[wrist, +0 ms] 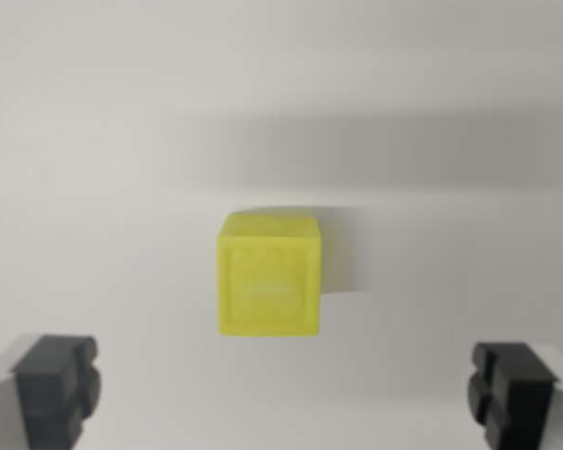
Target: Pick yellow cube
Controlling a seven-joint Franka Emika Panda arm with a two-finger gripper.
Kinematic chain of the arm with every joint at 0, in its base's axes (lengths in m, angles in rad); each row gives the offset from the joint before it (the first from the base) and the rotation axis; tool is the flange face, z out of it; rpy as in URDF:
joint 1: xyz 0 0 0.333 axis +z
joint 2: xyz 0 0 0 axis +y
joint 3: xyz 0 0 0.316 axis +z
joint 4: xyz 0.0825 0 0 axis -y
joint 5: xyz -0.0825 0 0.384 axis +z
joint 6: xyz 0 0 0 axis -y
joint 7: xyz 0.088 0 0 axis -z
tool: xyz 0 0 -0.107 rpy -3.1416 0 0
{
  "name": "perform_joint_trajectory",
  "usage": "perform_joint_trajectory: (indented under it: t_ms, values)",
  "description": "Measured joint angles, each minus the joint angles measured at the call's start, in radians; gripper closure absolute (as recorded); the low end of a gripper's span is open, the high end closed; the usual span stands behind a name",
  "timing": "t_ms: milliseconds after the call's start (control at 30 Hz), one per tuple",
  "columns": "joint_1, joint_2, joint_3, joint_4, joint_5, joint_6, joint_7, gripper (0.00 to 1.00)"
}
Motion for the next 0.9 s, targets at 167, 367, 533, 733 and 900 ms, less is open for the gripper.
perform_joint_trajectory:
  t_ms: [167, 367, 533, 733, 900]
  values:
    - [0.001, 0.011, 0.000, -0.009, 0.002, 0.018, 0.001, 0.00]
    - [0.002, 0.026, 0.000, -0.020, 0.004, 0.039, 0.003, 0.00]
    - [0.003, 0.038, 0.000, -0.028, 0.007, 0.056, 0.003, 0.00]
    - [0.004, 0.054, 0.000, -0.037, 0.009, 0.077, 0.004, 0.00]
    - [0.005, 0.067, 0.000, -0.044, 0.012, 0.095, 0.005, 0.00]
